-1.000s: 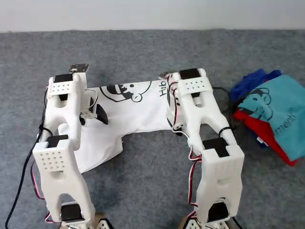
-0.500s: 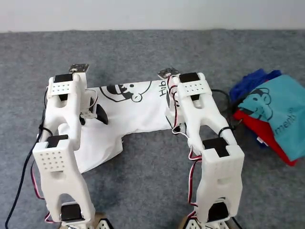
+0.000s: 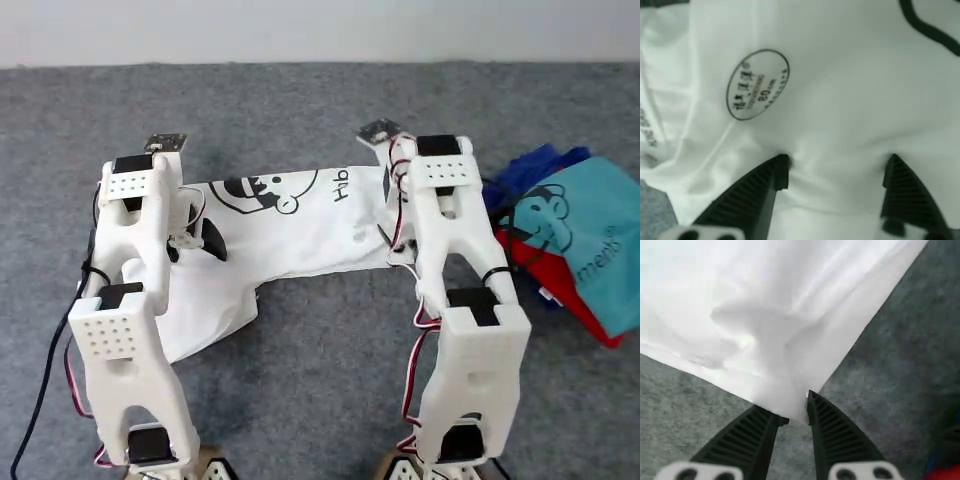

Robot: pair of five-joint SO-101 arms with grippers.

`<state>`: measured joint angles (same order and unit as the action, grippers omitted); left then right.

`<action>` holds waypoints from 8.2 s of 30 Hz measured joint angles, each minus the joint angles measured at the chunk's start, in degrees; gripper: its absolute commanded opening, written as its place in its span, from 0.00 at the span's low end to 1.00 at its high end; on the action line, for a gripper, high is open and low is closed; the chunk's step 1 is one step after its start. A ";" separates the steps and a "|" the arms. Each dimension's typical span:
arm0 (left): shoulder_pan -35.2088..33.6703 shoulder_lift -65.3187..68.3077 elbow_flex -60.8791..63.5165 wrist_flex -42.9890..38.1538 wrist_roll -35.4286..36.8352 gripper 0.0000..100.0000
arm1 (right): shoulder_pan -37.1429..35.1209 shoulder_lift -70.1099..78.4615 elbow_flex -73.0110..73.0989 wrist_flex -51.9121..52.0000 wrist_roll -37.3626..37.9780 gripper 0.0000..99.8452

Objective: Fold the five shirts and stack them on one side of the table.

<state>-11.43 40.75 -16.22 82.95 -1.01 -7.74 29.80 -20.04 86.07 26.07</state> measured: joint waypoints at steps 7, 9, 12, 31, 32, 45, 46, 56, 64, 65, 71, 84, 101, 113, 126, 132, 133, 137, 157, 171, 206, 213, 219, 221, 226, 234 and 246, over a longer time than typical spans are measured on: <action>0.00 0.00 0.00 0.00 0.00 0.31 | 1.05 1.23 -0.62 -3.08 0.70 0.07; 0.00 0.00 0.00 0.00 0.00 0.31 | 2.02 2.11 -0.62 -4.84 0.70 0.07; 0.00 0.00 0.00 0.00 0.00 0.31 | 3.52 3.60 -0.62 -7.91 0.70 0.07; 0.00 0.00 0.00 0.00 0.00 0.31 | -0.97 5.89 -0.62 0.70 -1.93 0.19; 0.00 0.00 0.00 0.00 0.00 0.31 | -1.14 5.89 -0.62 0.62 -1.93 0.19; 0.00 0.00 0.00 0.00 0.00 0.31 | -1.32 5.89 -9.32 2.99 -3.96 0.19; 0.00 0.00 0.00 0.00 0.00 0.31 | -1.41 5.89 -9.32 3.08 -3.96 0.19; 0.00 0.00 0.00 0.00 0.00 0.31 | -9.14 5.89 -9.32 6.51 -5.71 0.19; 0.00 0.00 0.00 0.00 0.00 0.31 | -9.49 5.89 -9.32 2.11 -6.07 0.11; 0.00 0.00 0.00 0.00 0.00 0.31 | -9.49 5.89 -9.32 1.93 -5.89 0.07; 0.00 0.00 0.00 0.00 0.00 0.31 | -9.41 8.79 -9.76 0.53 -2.99 0.04; 0.00 0.00 0.00 0.00 0.00 0.31 | -5.10 9.93 -12.57 -10.64 2.11 0.04; 0.00 0.00 0.00 0.00 0.00 0.31 | -10.37 9.93 -18.99 -17.32 9.85 0.04; 0.00 0.00 0.00 0.00 0.00 0.31 | -20.57 9.93 -24.88 -11.25 11.08 0.04; 0.00 0.00 0.00 0.00 0.00 0.31 | -10.81 10.46 -24.97 -4.13 13.10 0.04; 0.00 0.00 0.00 0.00 0.00 0.31 | -5.27 10.73 -24.97 8.09 13.36 0.04; 0.00 0.00 0.00 0.00 0.00 0.31 | -4.75 10.73 -24.97 9.76 13.36 0.04; 0.00 0.00 0.00 0.00 0.00 0.31 | -4.22 10.73 -24.97 14.24 13.36 0.11; 0.00 0.00 0.00 0.00 0.00 0.31 | -3.78 0.62 -24.00 10.55 -9.23 0.22; 0.00 0.35 -0.09 0.00 0.00 0.31 | -3.25 19.69 -24.00 -6.77 -16.88 0.22; 0.00 0.44 -0.09 0.00 0.00 0.31 | -2.37 23.74 -24.00 -17.49 -14.77 0.12; 0.00 0.44 -0.09 0.00 0.00 0.31 | -1.85 23.74 -24.00 -17.49 -12.92 0.12; 0.00 0.44 -0.09 0.00 0.00 0.31 | -1.85 23.74 -24.00 -17.49 -12.92 0.12; 0.00 0.44 -0.09 0.00 0.00 0.31 | -1.85 23.74 -24.00 -17.49 -12.92 0.12; 0.00 0.44 -0.09 0.00 0.00 0.31 | -1.76 23.74 -24.00 -17.14 -12.92 0.12; 0.00 0.44 -0.09 0.00 0.00 0.31 | -1.76 23.38 -24.00 -15.03 -12.84 0.19; 0.00 0.44 -0.09 0.00 0.00 0.31 | -1.76 23.12 -24.00 -15.12 -12.84 0.15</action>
<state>-11.43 41.19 -16.31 82.95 -1.01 -9.49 52.92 -44.04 70.95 13.23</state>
